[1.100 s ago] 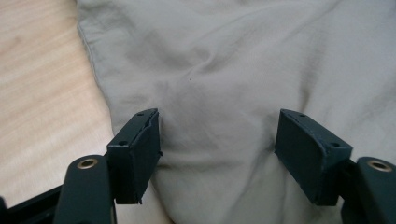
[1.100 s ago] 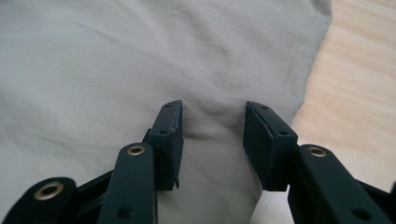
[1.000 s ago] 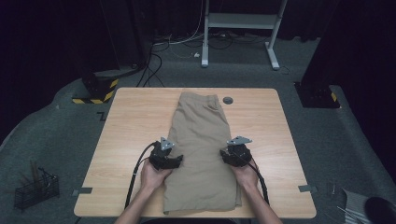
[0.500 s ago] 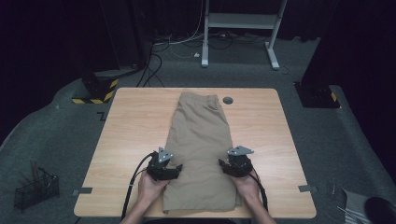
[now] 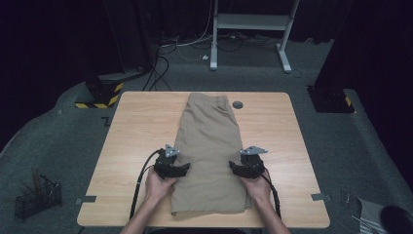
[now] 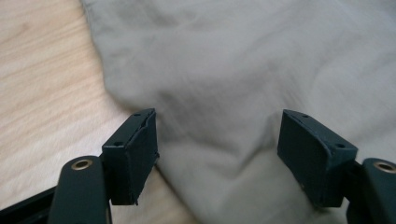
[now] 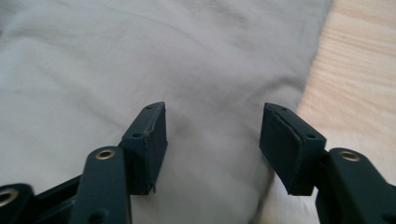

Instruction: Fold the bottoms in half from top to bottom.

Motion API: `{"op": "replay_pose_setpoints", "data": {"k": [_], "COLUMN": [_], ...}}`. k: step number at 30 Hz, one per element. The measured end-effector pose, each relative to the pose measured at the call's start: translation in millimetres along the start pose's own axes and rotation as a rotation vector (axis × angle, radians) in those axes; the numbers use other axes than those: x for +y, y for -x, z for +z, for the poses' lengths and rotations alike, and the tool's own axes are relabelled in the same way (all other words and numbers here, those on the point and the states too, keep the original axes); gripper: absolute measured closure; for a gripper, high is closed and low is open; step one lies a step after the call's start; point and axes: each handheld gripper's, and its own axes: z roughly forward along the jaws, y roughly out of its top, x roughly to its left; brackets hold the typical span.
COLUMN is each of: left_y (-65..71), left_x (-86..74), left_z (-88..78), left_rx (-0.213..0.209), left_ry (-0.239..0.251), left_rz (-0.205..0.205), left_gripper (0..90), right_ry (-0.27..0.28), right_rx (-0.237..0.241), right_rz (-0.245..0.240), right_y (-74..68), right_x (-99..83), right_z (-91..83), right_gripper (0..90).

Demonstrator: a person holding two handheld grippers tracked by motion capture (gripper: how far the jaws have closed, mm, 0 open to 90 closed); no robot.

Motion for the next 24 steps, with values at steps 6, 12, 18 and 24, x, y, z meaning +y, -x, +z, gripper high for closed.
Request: {"op": "replay_pose_setpoints", "data": {"k": [6,12,18,24], "left_y": [3.0,8.7,14.7,12.6], "left_x": [-8.4,-15.6,-16.9,-11.3], "left_z": [-16.0,-13.9,-11.3,-8.6], "left_rx": [-0.026,-0.033,0.001,0.010], "left_ry": [0.008,-0.018,-0.020,-0.048], "left_rz": [-0.049,-0.044,-0.008,-0.029], "left_gripper": [27.1,24.5,20.8,17.9], "right_ry": [-0.010,-0.029,-0.032,-0.025], "right_rx": [-0.013,-0.032,-0.064,-0.060], "right_rz": [0.018,0.029,-0.003,0.017], "right_y": [0.5,-4.6,-10.2,-7.4], "right_x": [-7.6,-20.3,-22.8,-22.1], "right_z": [-12.4,-18.1,-19.1,-18.4], "right_gripper": [37.0,35.7,36.3,36.2]}}
